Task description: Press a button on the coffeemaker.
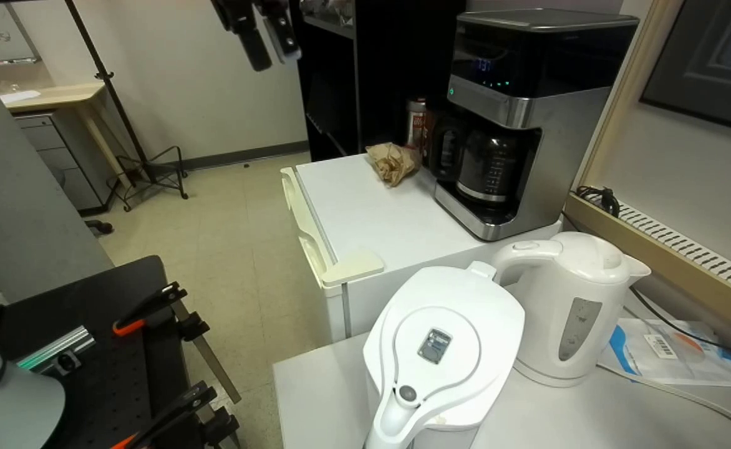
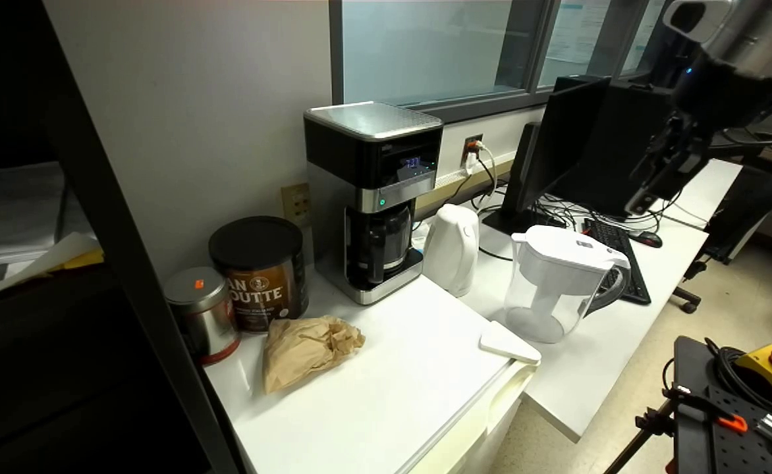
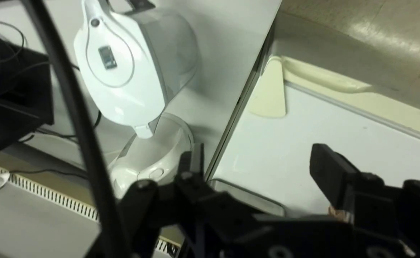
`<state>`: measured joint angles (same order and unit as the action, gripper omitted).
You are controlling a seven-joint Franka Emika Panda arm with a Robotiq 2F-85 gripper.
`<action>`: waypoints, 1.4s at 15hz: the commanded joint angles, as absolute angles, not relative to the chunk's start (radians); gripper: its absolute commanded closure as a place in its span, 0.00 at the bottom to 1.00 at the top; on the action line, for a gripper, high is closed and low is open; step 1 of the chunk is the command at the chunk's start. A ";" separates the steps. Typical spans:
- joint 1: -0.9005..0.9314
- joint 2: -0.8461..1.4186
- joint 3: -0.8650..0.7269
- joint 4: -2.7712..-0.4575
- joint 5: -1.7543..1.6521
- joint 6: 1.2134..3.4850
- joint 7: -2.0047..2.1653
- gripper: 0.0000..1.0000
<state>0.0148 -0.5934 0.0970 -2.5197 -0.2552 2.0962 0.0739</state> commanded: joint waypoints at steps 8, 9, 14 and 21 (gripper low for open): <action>-0.155 -0.242 0.124 -2.461 -0.571 2.768 0.160 1.00; -0.180 -0.207 0.136 -2.439 -0.618 2.806 0.191 1.00; -0.264 -0.060 0.179 -2.294 -0.895 2.855 0.419 0.97; -0.234 0.113 0.174 -2.134 -1.046 2.816 0.595 0.98</action>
<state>-0.2465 0.0316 0.1672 -2.2178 -0.9995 2.8407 0.5308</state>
